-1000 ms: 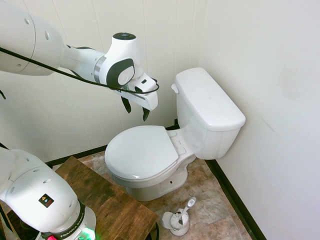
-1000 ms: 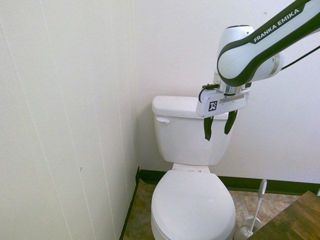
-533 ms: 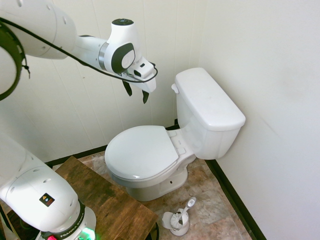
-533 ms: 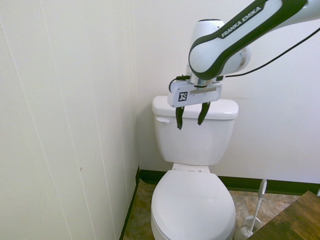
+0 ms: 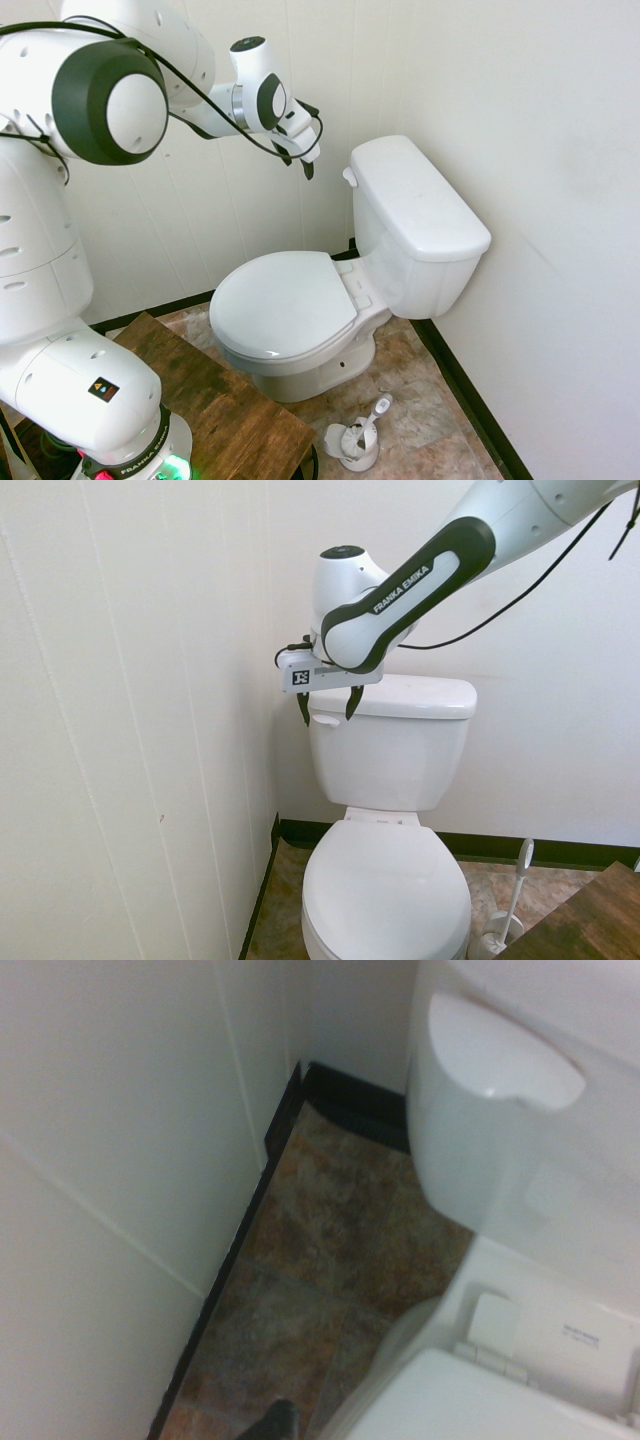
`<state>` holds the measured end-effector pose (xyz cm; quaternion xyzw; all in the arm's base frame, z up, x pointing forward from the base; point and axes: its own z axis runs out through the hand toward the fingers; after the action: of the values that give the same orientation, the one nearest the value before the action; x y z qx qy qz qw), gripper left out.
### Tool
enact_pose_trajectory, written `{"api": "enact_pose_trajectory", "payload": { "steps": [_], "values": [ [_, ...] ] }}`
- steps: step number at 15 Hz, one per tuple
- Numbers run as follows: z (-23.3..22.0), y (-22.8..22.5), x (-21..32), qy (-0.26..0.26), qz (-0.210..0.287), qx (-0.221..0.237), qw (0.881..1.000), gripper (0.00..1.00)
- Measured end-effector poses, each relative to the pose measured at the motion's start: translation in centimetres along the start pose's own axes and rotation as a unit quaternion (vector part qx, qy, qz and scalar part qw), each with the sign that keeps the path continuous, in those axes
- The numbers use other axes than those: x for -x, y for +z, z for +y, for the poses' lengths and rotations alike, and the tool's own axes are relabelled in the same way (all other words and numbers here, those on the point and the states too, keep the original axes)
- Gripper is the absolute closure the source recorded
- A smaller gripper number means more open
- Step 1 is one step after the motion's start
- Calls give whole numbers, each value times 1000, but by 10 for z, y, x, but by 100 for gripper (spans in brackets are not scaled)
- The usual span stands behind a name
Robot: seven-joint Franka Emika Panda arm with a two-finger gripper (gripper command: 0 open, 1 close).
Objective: Flush the toilet
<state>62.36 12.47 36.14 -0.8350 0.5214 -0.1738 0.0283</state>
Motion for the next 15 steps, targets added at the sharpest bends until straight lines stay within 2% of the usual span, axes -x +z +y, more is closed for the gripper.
{"api": "enact_pose_trajectory", "payload": {
  "steps": [6, 15],
  "values": [
    [-28, 14, -33, 51, 36, -18, 998, 100],
    [-53, 41, -63, 91, 43, -26, 995, 100]
  ]
}}
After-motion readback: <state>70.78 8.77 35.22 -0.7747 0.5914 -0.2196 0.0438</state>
